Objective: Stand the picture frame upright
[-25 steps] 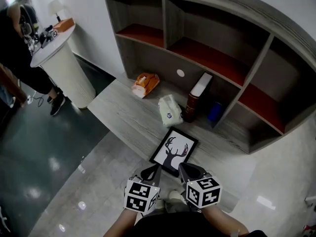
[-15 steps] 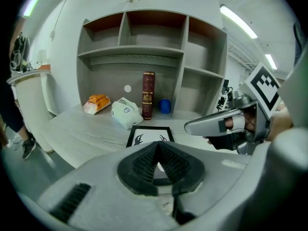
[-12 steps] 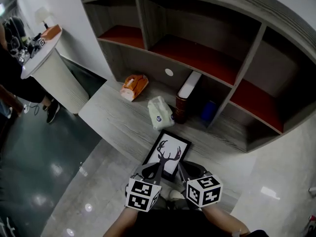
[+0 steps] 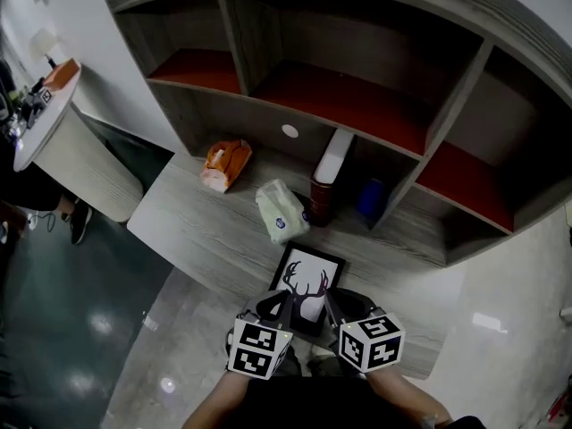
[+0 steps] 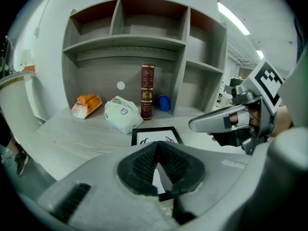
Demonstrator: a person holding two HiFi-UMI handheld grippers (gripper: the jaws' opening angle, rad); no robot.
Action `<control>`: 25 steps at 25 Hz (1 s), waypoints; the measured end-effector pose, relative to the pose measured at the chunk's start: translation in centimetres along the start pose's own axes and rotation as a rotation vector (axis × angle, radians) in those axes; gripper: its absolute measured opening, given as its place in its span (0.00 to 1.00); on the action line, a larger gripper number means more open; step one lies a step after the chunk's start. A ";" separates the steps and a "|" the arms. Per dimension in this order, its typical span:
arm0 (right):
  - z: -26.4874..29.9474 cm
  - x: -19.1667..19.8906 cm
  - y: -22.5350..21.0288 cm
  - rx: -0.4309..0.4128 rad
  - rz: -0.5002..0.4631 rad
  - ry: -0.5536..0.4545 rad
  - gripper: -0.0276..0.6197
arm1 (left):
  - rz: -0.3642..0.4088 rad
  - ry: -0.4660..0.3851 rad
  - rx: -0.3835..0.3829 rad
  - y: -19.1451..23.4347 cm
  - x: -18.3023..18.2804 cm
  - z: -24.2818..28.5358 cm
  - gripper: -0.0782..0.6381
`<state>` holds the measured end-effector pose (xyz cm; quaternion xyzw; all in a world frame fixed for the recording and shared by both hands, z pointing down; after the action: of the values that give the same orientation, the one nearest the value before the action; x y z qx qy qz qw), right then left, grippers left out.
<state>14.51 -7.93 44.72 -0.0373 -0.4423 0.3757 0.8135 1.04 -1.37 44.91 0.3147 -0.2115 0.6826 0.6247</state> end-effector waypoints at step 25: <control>1.8 2.2 0.1 0.252 0.187 -0.022 0.04 | 0.127 0.120 0.179 4.8 0.7 3.3 0.13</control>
<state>13.82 -6.96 47.30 0.0280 -0.3952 0.5025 0.7685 -3.12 -3.74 48.20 0.3137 -0.1314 0.7545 0.5613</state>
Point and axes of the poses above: the fingertips, and each gripper's own axes: z forward along the fingers, y to its left, x out of its underside, the point moved 7 cm from there along -z, backward along the fingers, and after that the axes turned 6 degrees about y, right-handed, at the moved point
